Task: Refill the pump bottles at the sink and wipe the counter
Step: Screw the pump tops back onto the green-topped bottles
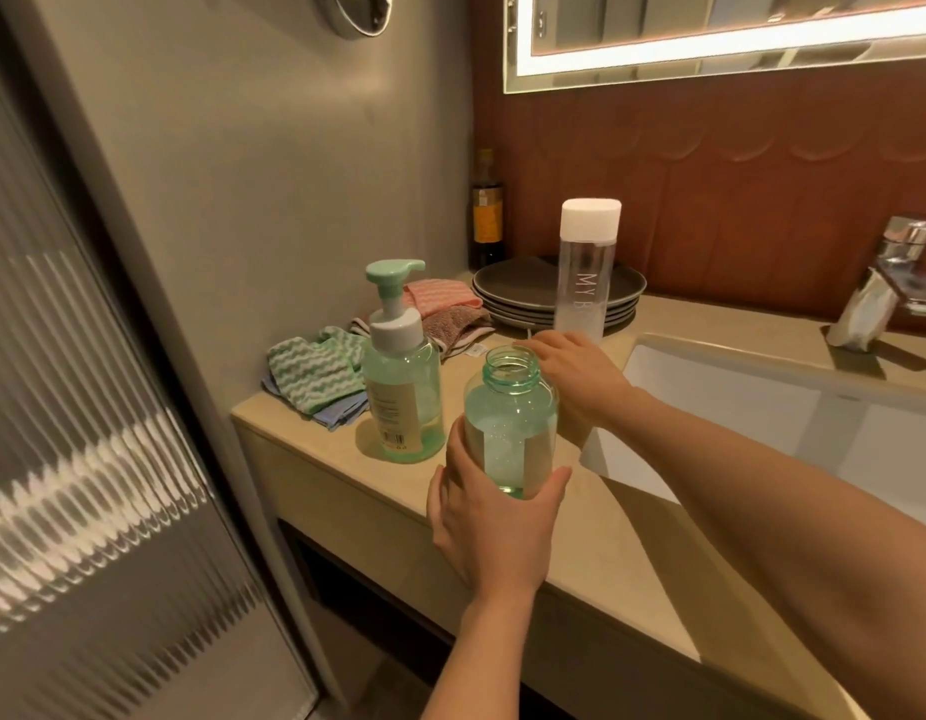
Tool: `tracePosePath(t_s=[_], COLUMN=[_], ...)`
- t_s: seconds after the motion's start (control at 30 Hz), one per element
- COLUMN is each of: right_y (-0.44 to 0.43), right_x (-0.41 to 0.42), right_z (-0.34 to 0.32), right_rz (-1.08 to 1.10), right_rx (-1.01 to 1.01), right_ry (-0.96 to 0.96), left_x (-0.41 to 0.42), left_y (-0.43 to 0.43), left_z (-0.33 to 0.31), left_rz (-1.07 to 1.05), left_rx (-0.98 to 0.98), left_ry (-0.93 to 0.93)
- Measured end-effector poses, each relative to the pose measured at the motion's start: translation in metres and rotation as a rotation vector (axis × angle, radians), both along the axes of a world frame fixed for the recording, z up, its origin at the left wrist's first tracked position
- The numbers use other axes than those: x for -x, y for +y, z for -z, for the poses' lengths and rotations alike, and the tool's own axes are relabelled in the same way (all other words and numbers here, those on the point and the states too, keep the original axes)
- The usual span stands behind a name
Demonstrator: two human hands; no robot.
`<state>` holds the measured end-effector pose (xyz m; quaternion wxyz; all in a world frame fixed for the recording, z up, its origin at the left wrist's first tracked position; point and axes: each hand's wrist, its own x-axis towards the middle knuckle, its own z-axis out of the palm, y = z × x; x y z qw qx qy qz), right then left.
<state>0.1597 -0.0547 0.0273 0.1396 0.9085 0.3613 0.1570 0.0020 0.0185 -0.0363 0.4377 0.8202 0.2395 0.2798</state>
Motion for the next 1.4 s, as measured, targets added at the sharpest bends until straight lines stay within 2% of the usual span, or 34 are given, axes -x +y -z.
tracePosePath(t_s=[0.17, 0.43, 0.67, 0.83, 0.97, 1.1, 1.17, 1.4], right_y=[-0.013, -0.029, -0.028, -0.025, -0.024, -0.02, -0.016, -0.001], right_x=[-0.006, 0.005, 0.042, 0.052, 0.06, 0.071, 0.076, 0.086], right_z=[0.002, -0.031, -0.079, -0.098, -0.118, -0.139, -0.145, -0.129], right_rz=[-0.108, -0.105, -0.174, -0.159, -0.23, -0.313, -0.363, -0.348], right_rx=[0.004, -0.658, -0.879, -1.075, -1.225, -1.382, -1.391, -1.161], right_ry=[-0.063, 0.166, 0.339, 0.282, 0.133, 0.082, 0.086, 0.125], left_x=[0.001, 0.001, 0.002, 0.003, 0.002, 0.001, 0.002, 0.004], left_y=[0.0, 0.001, 0.001, 0.001, 0.002, 0.001, 0.001, 0.001], left_z=[-0.002, -0.001, -0.001, -0.001, 0.001, 0.0, 0.0, 0.002], left_rz=[0.0, -0.014, -0.018, -0.021, -0.021, -0.033, -0.038, -0.038], left_rx=[-0.007, -0.033, -0.043, -0.052, -0.062, -0.076, -0.083, -0.098], left_ry=[0.005, 0.008, 0.027, 0.029, 0.023, 0.033, 0.021, -0.053])
